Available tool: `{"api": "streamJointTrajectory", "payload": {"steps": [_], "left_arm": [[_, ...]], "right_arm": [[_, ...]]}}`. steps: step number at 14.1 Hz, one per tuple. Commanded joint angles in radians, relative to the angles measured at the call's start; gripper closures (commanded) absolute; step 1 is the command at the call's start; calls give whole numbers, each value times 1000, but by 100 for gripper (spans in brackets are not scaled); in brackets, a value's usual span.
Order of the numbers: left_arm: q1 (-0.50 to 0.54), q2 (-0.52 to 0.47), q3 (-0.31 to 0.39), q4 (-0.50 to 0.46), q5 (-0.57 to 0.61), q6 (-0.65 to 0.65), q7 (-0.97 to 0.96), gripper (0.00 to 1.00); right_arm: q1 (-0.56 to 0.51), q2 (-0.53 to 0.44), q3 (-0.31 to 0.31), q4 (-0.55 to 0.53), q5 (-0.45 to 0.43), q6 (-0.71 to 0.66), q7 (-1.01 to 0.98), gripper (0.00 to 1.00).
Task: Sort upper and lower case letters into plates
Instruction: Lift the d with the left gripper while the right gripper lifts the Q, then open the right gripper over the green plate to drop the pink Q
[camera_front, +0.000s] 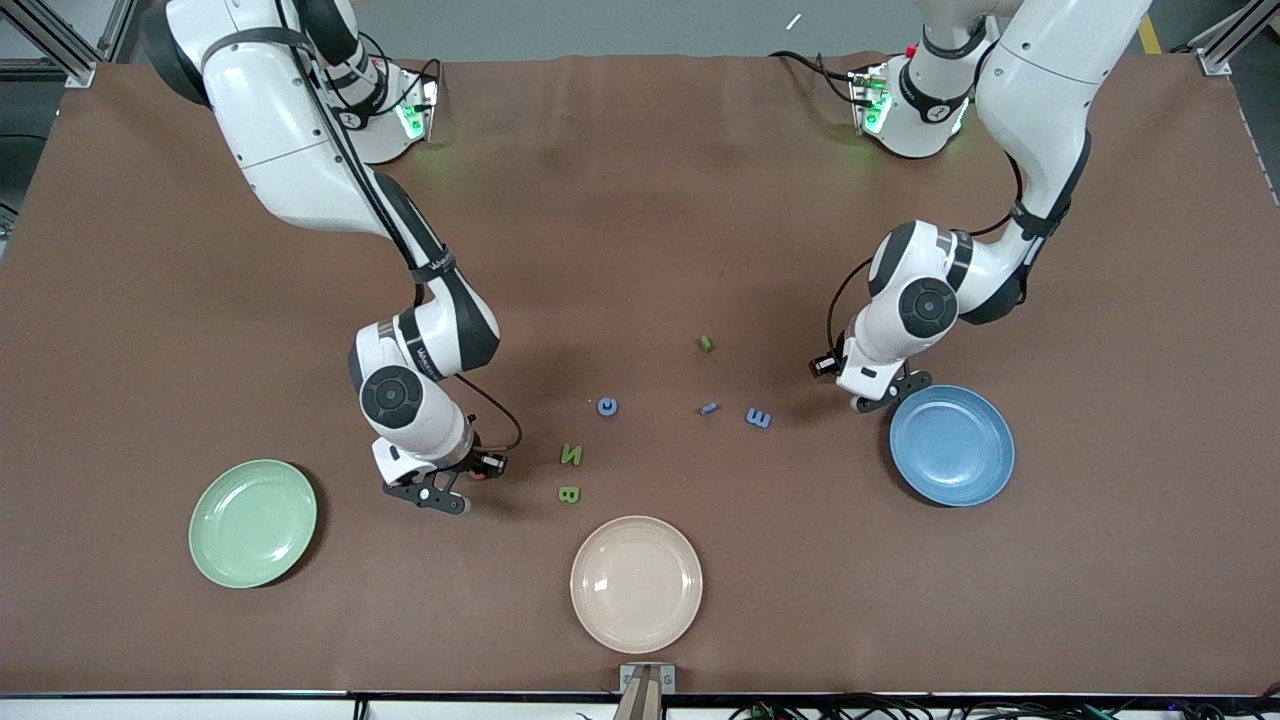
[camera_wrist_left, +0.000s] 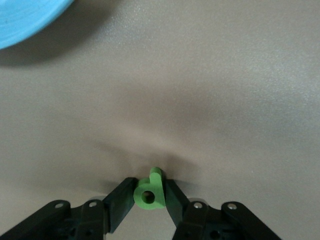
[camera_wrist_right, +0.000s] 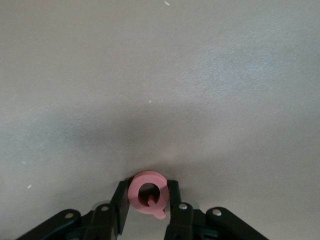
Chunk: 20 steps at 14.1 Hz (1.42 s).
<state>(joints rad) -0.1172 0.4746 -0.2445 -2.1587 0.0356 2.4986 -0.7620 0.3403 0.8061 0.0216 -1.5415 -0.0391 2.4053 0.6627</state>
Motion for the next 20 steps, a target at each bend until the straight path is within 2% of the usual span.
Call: {"api": "streamJointTrajectory", "payload": {"steps": [1,3,4,7,9,11,12,13,14,15,16,18,20], "left_arm": [[-9,-14,2,-14,1,3,-16,100],[5,-24,7,32,4,-7,-16,100],[5,-42,19,72,6,-53,-14,100],[65,-28,53,271,32,-209,4,100],[129,11,53,345,108,-236,26,100],[137,38,51,362,122,-236,37,100],[136,38,51,362,122,-236,32,100],[137,35,51,362,122,-236,29,99],[143,35,47,358,122,-237,26,96],[134,33,41,347,110,-247,17,91],[113,30,39,332,109,-269,-29,87],[67,27,37,312,110,-284,-146,74],[21,21,31,271,110,-277,-230,63]], "right_arm": [[-9,-4,-14,33,-28,-17,5,96],[-29,-22,-48,75,-71,-110,-61,97],[-53,-22,-48,99,-76,-145,-122,97],[-171,-22,-48,126,-79,-155,-367,96],[-248,-19,-48,141,-79,-150,-542,95],[-314,-12,-49,142,-82,-143,-694,92],[-343,-9,-49,142,-82,-124,-748,87],[-360,-4,-48,141,-81,-98,-776,67],[-360,-2,-48,139,-81,-91,-778,31],[-362,-2,-48,139,-74,-77,-770,5],[-362,-2,-48,139,-70,-65,-769,1],[-347,-4,-46,139,-61,-69,-726,1],[-304,-5,-37,133,-58,-77,-578,1]]}}
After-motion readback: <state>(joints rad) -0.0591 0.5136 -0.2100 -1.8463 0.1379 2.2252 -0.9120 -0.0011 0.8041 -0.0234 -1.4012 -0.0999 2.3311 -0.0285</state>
